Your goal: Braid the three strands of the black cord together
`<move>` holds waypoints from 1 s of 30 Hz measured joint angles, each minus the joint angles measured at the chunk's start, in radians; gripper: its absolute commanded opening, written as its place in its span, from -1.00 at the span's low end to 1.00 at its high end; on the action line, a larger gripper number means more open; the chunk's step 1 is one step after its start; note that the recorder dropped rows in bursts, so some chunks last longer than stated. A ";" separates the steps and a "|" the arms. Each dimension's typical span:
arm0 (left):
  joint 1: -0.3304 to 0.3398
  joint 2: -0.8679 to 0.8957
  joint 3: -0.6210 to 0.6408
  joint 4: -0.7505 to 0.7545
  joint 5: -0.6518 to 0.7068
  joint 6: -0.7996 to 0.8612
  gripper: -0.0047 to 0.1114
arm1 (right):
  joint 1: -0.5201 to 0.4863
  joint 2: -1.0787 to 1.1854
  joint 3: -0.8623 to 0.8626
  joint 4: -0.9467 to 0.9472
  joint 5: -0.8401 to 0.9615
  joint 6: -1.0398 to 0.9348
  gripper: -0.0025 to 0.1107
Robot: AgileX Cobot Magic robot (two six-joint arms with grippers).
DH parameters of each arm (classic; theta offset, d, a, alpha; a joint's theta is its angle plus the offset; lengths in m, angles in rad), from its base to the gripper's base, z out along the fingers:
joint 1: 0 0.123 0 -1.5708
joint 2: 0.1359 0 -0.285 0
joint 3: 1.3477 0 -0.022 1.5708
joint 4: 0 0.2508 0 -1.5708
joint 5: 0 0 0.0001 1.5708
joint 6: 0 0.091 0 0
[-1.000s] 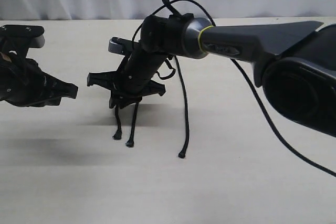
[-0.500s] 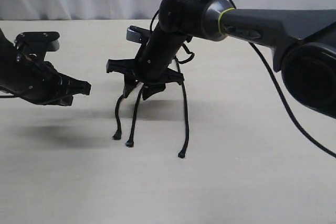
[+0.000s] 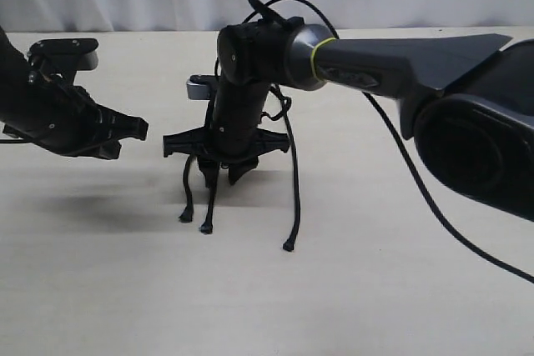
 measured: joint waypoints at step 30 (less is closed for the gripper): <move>-0.284 0.144 -0.002 -0.130 -0.309 -0.017 -0.92 | -0.223 -0.145 0.064 -0.233 0.195 -0.273 -0.88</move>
